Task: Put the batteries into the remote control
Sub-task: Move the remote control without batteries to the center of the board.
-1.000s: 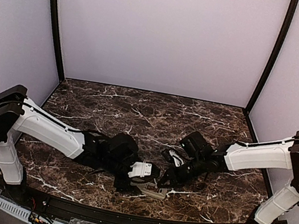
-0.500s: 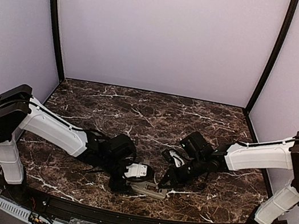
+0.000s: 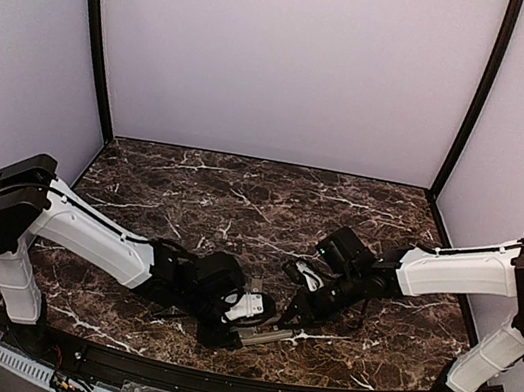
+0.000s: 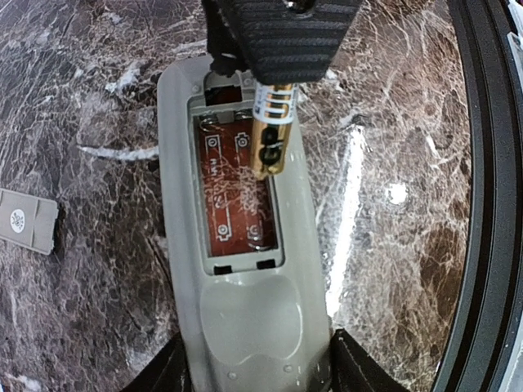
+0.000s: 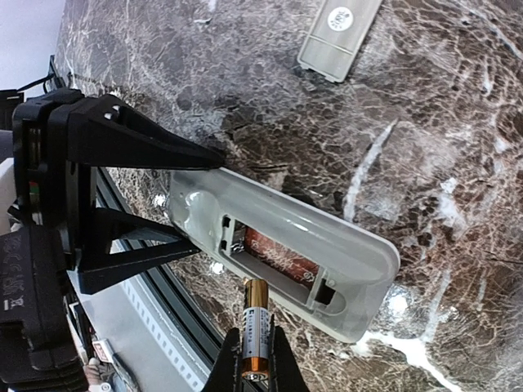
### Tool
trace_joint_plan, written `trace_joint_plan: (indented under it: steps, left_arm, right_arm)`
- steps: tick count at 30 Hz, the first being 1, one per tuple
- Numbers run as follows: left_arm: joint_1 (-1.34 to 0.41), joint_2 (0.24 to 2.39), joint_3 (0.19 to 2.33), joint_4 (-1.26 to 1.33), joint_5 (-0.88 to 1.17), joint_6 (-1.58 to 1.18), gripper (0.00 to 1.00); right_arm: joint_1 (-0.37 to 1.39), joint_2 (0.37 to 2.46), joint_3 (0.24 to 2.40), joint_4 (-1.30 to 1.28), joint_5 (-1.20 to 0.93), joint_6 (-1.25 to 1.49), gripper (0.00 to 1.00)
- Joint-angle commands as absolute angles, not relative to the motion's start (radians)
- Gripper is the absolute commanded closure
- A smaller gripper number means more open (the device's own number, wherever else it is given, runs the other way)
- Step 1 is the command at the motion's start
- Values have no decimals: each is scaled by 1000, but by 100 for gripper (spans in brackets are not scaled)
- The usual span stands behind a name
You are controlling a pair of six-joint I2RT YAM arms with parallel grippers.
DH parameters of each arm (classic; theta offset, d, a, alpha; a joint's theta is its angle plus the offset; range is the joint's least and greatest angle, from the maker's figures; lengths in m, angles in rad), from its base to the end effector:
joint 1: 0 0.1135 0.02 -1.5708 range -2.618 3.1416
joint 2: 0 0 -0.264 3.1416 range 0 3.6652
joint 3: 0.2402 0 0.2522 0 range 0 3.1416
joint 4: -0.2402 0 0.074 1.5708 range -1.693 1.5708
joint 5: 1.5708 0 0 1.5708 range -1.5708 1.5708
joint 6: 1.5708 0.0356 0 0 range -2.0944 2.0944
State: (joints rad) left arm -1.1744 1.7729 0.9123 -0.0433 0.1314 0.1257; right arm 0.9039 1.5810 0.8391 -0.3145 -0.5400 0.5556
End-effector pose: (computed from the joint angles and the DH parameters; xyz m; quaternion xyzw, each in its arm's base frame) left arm 0.1292 -0.3208 0.1396 0.5878 0.7376 -0.2172 0.2517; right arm 0.1682 0.2433 0.1652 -0.2283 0.9062 0.3557 0.0108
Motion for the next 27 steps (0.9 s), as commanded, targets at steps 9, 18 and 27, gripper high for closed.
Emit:
trace_joint_plan:
  steps: [9, 18, 27]
  left_arm:
    - [-1222, 1777, 888, -110, 12, -93, 41]
    - [-1233, 1754, 835, 10, 12, -117, 38]
    - [-1232, 1699, 766, 124, 14, -111, 36]
  right_arm:
    - [864, 1652, 968, -444, -648, 414, 100]
    - [832, 1683, 991, -505, -684, 370, 100]
    - [831, 1665, 1012, -529, -628, 379, 100]
